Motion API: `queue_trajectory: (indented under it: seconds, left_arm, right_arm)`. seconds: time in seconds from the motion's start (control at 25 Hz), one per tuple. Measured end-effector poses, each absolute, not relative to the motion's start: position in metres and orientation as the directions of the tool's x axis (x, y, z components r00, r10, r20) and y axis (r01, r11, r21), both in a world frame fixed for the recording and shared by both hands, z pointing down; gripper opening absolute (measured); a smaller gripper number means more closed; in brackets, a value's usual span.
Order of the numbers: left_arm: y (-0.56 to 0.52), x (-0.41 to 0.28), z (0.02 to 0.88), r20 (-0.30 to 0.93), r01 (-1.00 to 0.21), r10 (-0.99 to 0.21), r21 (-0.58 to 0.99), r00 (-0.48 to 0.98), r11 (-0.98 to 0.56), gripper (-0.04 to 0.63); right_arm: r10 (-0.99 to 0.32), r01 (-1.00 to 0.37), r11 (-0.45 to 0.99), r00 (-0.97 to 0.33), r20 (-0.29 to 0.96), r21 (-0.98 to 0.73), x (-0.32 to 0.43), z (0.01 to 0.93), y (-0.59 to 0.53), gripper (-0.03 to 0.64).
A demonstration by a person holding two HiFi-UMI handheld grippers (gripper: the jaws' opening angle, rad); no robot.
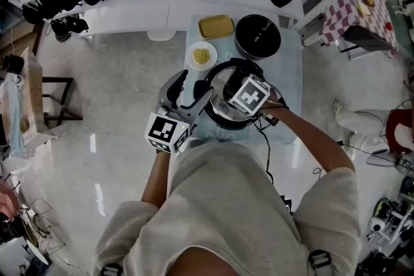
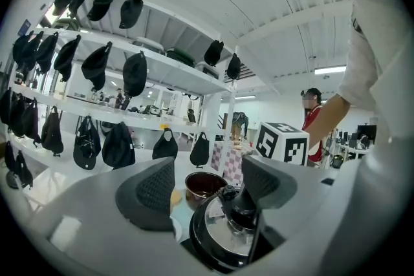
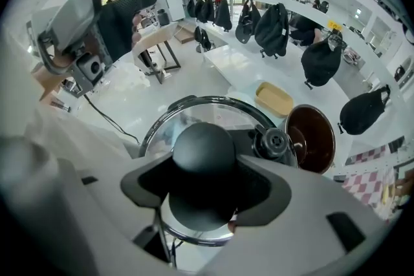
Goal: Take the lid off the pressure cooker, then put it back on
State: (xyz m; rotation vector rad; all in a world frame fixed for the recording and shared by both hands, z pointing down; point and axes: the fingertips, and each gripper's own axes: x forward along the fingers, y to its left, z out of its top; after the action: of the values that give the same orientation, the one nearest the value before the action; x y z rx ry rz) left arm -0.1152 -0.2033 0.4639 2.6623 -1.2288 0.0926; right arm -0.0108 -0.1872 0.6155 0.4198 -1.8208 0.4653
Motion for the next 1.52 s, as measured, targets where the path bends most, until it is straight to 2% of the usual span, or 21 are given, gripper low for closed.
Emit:
queue_trajectory:
  seconds: [0.24,0.48,0.56,0.96,1.12,1.52]
  left_arm:
    - [-0.203,-0.116,0.464,0.145,-0.766,-0.752,0.161,0.643,-0.623,0.321]
    - [-0.203,-0.115,0.468,0.153,-0.772,-0.757,0.155,0.635,-0.616,0.321]
    - [-0.203,-0.115,0.468,0.152,-0.775,-0.761,0.154,0.631,-0.613,0.321]
    - [-0.203,-0.112,0.463,0.144,-0.773,-0.759,0.147,0.634,-0.618,0.321]
    - [-0.202,-0.108,0.462,0.144,-0.768,-0.755,0.141,0.64,-0.625,0.321]
    - [-0.206,-0.097,0.459,0.145,-0.752,-0.738,0.123,0.659,-0.647,0.321]
  right_arm:
    - [-0.015,-0.408,0.906,-0.29,0.957,-0.109,-0.012,0.615,-0.184,0.278]
    - [0.063,-0.113,0.989,-0.254,0.965,-0.094,-0.016,0.618,-0.176,0.276]
    - [0.077,-0.06,0.994,-0.243,0.967,-0.094,-0.017,0.618,-0.174,0.276]
    - [0.064,-0.091,0.992,-0.25,0.966,-0.089,-0.021,0.616,-0.175,0.279]
    - [0.031,-0.137,0.988,-0.279,0.96,-0.071,-0.02,0.61,-0.177,0.301]
    - [-0.058,-0.223,0.974,-0.379,0.924,-0.03,-0.013,0.561,-0.186,0.284]
